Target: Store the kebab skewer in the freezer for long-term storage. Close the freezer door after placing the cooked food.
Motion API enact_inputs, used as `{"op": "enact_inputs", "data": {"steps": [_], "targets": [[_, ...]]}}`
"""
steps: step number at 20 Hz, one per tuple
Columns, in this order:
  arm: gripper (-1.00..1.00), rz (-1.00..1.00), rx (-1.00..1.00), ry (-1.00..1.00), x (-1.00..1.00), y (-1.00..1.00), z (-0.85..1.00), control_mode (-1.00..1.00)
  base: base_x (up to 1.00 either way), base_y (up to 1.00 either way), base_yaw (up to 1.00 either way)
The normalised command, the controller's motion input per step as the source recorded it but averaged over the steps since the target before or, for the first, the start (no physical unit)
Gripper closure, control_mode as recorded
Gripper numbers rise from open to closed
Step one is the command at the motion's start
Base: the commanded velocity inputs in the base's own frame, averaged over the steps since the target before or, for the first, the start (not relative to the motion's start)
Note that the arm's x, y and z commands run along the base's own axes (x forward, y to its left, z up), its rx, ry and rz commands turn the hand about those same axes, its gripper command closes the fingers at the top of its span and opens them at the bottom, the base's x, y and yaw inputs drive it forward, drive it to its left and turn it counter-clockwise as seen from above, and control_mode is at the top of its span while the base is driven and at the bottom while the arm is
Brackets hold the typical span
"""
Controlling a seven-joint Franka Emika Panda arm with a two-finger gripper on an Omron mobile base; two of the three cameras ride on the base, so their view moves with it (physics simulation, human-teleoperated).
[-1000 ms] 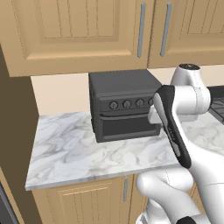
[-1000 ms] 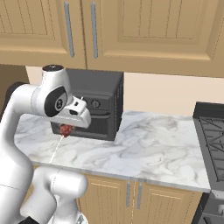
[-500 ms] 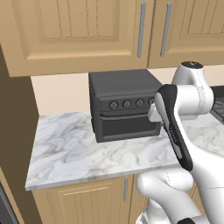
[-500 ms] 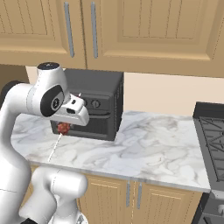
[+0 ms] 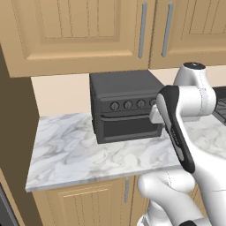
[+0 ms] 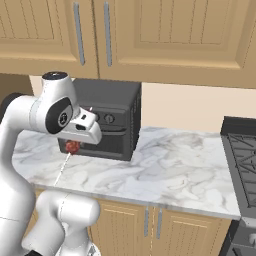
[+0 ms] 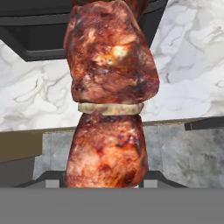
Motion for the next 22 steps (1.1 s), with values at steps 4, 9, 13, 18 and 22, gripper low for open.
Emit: {"op": "enact_inputs", "data": {"steps": [4, 9, 13, 18, 22], "targets": [[1.00, 0.00, 0.00, 0.00, 0.00, 0.00, 0.00, 1.00, -0.47, 0.00, 0.00], [1.00, 0.00, 0.00, 0.00, 0.00, 0.00, 0.00, 1.00, -0.62, 0.00, 0.00], [1.00, 0.00, 0.00, 0.00, 0.00, 0.00, 0.00, 1.00, -0.67, 0.00, 0.00], [1.00, 0.00, 0.00, 0.00, 0.00, 0.00, 0.00, 1.00, -0.75, 0.00, 0.00], [1.00, 0.00, 0.00, 0.00, 0.00, 0.00, 0.00, 1.00, -0.75, 0.02, 0.00]]}}
